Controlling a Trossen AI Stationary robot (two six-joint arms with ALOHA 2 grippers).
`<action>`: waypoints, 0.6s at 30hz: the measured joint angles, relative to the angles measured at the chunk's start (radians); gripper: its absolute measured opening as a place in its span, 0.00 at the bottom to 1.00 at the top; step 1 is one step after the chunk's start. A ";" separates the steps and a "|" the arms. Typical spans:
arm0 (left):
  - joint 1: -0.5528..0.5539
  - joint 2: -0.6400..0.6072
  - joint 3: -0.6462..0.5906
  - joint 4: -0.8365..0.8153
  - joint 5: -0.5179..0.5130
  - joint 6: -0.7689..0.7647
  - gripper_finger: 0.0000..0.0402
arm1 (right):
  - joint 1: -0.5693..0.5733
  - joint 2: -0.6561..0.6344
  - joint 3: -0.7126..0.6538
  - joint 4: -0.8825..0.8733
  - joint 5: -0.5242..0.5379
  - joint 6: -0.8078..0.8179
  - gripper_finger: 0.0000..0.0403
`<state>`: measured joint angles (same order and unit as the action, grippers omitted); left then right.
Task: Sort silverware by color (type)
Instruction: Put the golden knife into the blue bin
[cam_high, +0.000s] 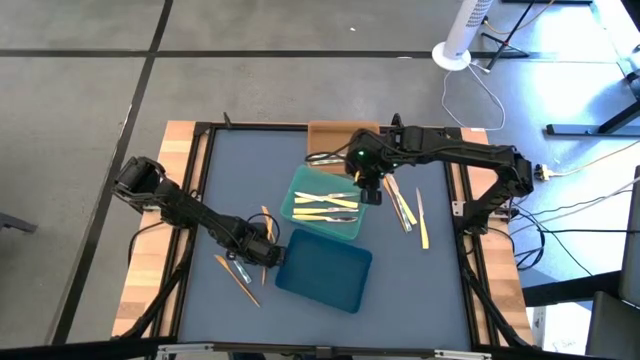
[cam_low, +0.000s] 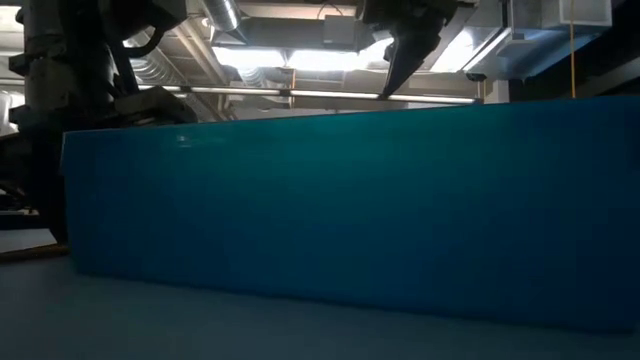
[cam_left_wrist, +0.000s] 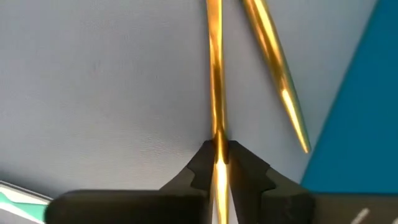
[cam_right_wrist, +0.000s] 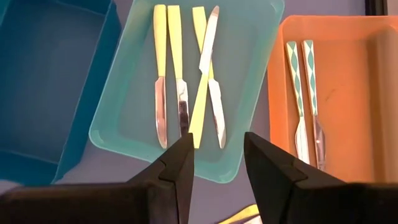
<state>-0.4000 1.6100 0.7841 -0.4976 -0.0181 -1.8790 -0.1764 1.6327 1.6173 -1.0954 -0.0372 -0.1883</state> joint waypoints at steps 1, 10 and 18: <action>-0.001 0.000 0.000 -0.001 -0.005 0.000 0.05 | 0.000 -0.009 0.000 -0.002 0.000 0.000 0.32; -0.001 0.000 0.000 -0.012 -0.013 0.023 0.04 | 0.000 -0.148 -0.121 0.018 0.000 0.009 0.32; -0.002 0.000 0.000 -0.014 -0.031 0.049 0.04 | 0.000 -0.287 -0.327 0.125 0.000 0.058 0.32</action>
<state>-0.4015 1.6100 0.7845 -0.5121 -0.0489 -1.8296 -0.1764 1.3458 1.2903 -0.9708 -0.0376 -0.1299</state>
